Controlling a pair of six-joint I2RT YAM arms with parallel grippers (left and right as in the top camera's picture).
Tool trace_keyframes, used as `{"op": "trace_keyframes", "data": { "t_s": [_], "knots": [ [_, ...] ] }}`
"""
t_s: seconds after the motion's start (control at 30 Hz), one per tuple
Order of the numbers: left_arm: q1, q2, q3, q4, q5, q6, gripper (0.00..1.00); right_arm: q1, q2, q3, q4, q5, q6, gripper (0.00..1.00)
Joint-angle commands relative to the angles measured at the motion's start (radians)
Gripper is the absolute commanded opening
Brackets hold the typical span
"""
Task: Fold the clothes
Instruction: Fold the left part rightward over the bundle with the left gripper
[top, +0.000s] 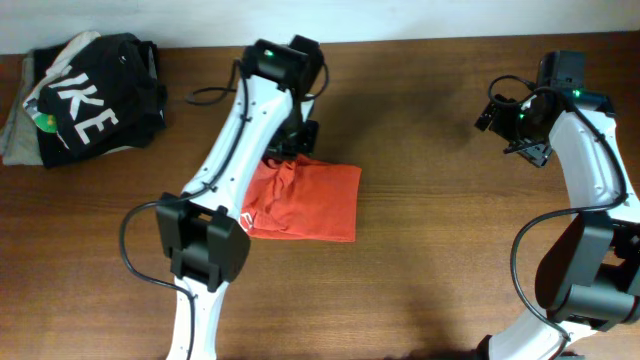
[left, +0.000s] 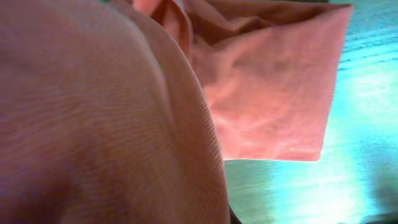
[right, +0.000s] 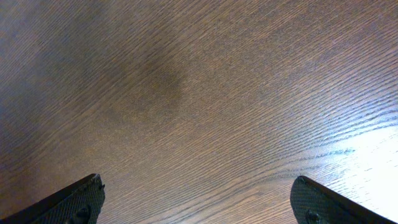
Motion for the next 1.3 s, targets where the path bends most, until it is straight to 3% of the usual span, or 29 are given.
{"op": "trace_keyframes", "data": {
  "t_s": [0.0,0.17,0.47,0.5,0.53,0.57,0.73,0.87,1.07,1.17,1.27],
  "knots": [
    [-0.04,-0.036,0.012,-0.003,0.015,-0.025,0.05,0.0,-0.015,0.008,0.0,0.019,-0.009,0.99],
    [-0.092,-0.035,-0.05,0.017,0.016,-0.042,0.06,0.0,-0.015,0.008,0.0,0.019,-0.009,0.99],
    [-0.179,-0.035,-0.258,0.249,0.097,-0.089,0.12,0.0,-0.015,0.008,0.0,0.019,-0.009,0.99],
    [-0.19,-0.035,-0.27,0.263,0.097,-0.089,0.16,0.0,-0.015,0.008,0.0,0.019,-0.009,0.99],
    [-0.203,-0.035,-0.284,0.277,0.096,-0.089,0.3,0.0,-0.015,0.008,0.0,0.019,-0.009,0.99],
    [-0.217,-0.035,-0.297,0.289,0.093,-0.089,0.35,0.0,-0.015,0.008,0.0,0.019,-0.009,0.99],
    [-0.252,-0.035,-0.311,0.306,0.094,-0.089,0.44,0.0,-0.015,0.008,0.0,0.019,-0.009,0.99],
    [-0.27,-0.038,-0.293,0.304,0.089,-0.053,0.44,0.0,-0.015,0.008,0.0,0.019,-0.009,0.99],
    [-0.246,-0.092,-0.101,0.163,-0.208,-0.048,0.46,0.0,-0.015,0.008,0.0,0.019,-0.009,0.99],
    [-0.185,-0.109,0.027,0.055,-0.344,-0.081,0.83,0.0,-0.015,0.008,0.0,0.019,-0.009,0.99],
    [-0.074,-0.109,0.058,0.006,-0.26,-0.081,0.99,0.0,-0.015,0.008,0.0,0.019,-0.009,0.99]
  ]
}}
